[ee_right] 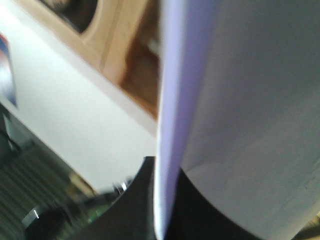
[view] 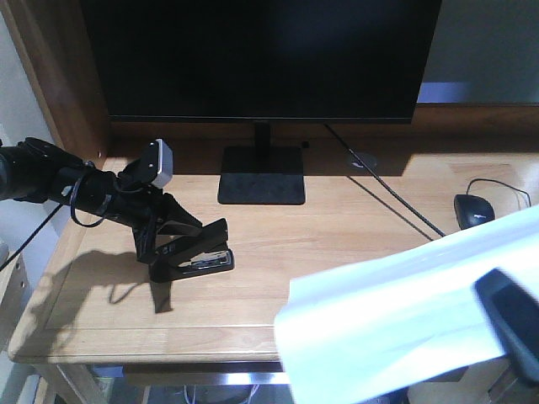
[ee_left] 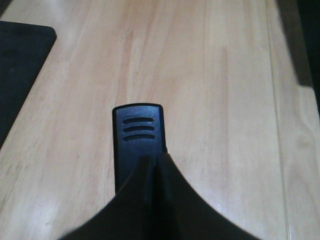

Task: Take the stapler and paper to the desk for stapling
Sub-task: 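Swing the right gripper with the white paper over the desk center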

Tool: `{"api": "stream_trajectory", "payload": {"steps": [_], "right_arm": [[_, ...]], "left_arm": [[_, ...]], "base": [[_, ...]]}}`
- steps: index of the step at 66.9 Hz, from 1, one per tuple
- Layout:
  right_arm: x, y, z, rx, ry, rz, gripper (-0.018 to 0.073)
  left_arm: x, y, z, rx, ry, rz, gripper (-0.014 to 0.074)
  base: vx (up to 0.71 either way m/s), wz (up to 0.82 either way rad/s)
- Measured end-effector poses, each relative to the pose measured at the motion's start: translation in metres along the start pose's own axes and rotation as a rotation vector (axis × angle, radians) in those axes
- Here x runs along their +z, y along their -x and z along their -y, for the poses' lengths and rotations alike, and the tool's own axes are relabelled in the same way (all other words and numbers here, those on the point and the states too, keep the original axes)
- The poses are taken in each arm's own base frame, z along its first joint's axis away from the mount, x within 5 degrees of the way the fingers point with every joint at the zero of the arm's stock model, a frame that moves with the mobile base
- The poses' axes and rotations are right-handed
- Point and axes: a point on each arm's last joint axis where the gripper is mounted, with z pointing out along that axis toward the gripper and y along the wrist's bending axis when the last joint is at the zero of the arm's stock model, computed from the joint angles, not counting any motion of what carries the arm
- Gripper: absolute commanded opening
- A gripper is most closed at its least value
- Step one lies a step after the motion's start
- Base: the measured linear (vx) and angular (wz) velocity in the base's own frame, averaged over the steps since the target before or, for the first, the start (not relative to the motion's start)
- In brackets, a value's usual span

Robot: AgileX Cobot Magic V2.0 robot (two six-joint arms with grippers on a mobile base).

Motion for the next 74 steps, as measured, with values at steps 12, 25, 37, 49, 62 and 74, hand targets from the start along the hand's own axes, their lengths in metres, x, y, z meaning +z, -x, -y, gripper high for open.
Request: {"api": "stream_trajectory", "payload": {"steps": [12,25,37,49,62,74], "right_arm": [[0.018,0.002,-0.015,-0.151,-0.041,-0.223,-0.0005],[0.045,0.005,-0.022,-0.299,-0.066,-0.54,-0.0005],[0.074,0.006,-0.015,-0.284,-0.055,-0.798,-0.0005],[0.11,0.011,-0.006,-0.205,0.005,-0.925,-0.0005],[0.143,0.016,0.022,-0.145,-0.096,-0.929,-0.0005],[0.156,0.002,0.077,-0.063,-0.311,-0.947,-0.0005]], "left_arm": [[0.0,0.0,0.0,0.0,0.0,0.0,-0.0006],[0.0,0.0,0.0,0.0,0.0,0.0,-0.0006],[0.0,0.0,0.0,0.0,0.0,0.0,-0.0006],[0.0,0.0,0.0,0.0,0.0,0.0,-0.0006],[0.0,0.0,0.0,0.0,0.0,0.0,-0.0006],[0.0,0.0,0.0,0.0,0.0,0.0,-0.0006]], "base": [[0.0,0.0],[0.0,0.0],[0.0,0.0],[0.0,0.0],[0.0,0.0],[0.0,0.0]]}}
